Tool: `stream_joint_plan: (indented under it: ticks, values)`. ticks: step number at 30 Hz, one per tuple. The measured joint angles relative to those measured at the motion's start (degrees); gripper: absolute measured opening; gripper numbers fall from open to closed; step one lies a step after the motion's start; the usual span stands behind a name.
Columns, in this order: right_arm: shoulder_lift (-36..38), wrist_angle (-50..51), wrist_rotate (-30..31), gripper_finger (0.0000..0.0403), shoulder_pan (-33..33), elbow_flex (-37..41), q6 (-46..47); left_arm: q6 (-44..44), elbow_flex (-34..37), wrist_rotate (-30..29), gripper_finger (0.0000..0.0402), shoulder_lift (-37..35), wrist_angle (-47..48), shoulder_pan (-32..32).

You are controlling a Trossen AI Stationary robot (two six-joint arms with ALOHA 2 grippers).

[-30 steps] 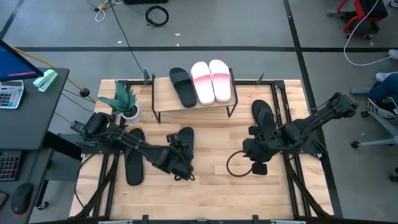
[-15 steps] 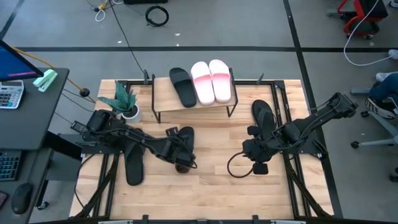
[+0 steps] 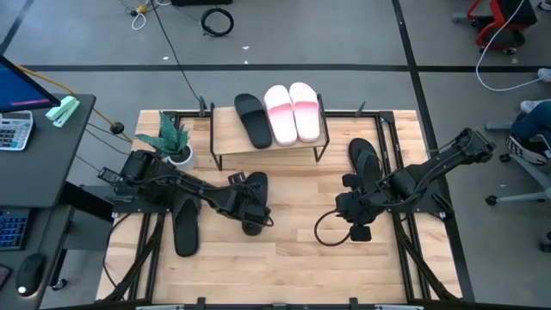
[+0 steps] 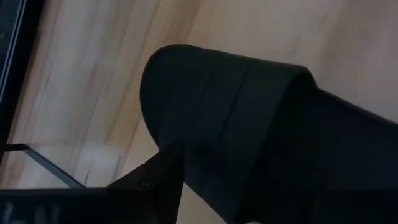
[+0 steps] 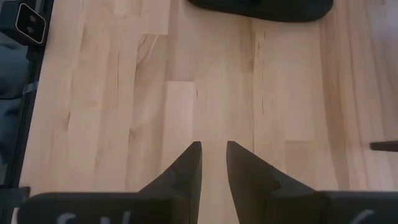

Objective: Pick and place slides into the shelf
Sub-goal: Put the black slide on the shelf

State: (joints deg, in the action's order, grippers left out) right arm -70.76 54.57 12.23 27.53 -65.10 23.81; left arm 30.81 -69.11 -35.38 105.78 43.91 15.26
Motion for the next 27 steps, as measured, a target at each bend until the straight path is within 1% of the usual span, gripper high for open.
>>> stream_joint_plan:
  ticks: [4,7,10,13,14,15,18,21,23,25,27]
  values:
    - [0.0,0.0,0.0,0.0081,0.0,0.0,0.0,0.0,1.9,0.5,0.0183,0.0,-2.4,-1.8]
    - [0.0,0.0,0.0,0.0079,0.0,-0.1,0.0,0.0,2.0,0.5,0.0162,0.0,-2.5,-2.3]
    - [0.0,0.0,0.0,0.0079,0.0,-0.1,0.0,0.0,2.0,0.4,0.0111,0.0,-2.4,-2.4]
    - [0.0,0.0,0.7,0.0080,0.0,-0.1,0.0,1.7,1.3,0.0,0.0033,0.0,-1.3,-1.6]
    - [0.0,0.0,1.4,0.0080,0.0,-0.1,0.0,2.2,0.7,0.1,0.0019,0.0,-0.9,-1.1]
    - [0.0,0.0,2.3,0.0079,0.0,-0.1,0.0,2.7,-0.2,0.2,0.0017,0.0,-0.6,-0.4]
    - [0.0,0.0,5.3,0.0078,0.0,-0.1,0.0,3.2,-4.3,1.2,0.0020,-0.2,1.0,2.4]
    - [0.0,0.0,8.3,0.0078,0.0,-0.1,0.0,3.4,-11.3,1.0,0.0012,-0.2,7.8,5.4]
    - [0.0,0.0,10.2,0.0078,0.0,-0.1,0.5,5.4,-16.8,-1.6,0.0012,-0.3,14.7,7.3]
    - [0.0,0.0,11.6,0.0078,0.0,-0.1,0.6,8.9,-22.2,-5.8,0.0014,-0.3,21.7,9.1]
    - [0.0,0.0,11.9,0.0077,0.0,-0.1,0.7,13.2,-27.9,-10.1,0.0015,-0.3,30.8,11.1]
